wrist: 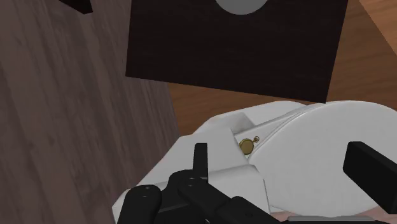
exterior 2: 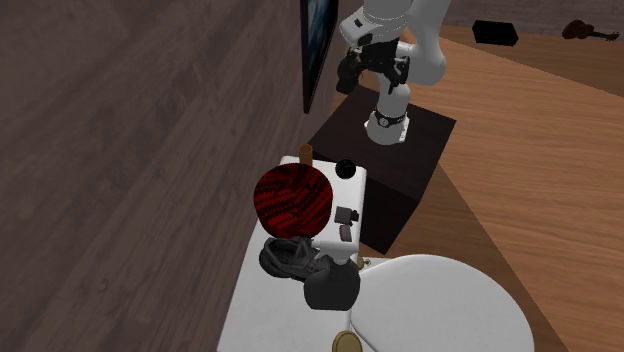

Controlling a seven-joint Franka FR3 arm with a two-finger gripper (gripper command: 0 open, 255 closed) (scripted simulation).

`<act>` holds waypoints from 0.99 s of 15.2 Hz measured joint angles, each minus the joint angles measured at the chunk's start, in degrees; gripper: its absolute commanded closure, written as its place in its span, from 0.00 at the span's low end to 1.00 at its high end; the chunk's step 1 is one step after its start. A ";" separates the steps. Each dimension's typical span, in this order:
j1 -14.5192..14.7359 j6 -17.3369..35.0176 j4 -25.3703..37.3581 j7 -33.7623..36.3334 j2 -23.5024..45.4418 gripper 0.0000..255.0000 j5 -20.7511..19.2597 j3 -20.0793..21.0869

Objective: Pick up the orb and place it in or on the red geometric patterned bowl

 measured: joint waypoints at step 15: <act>1.86 16.15 8.71 -8.46 29.04 0.00 7.62 -5.47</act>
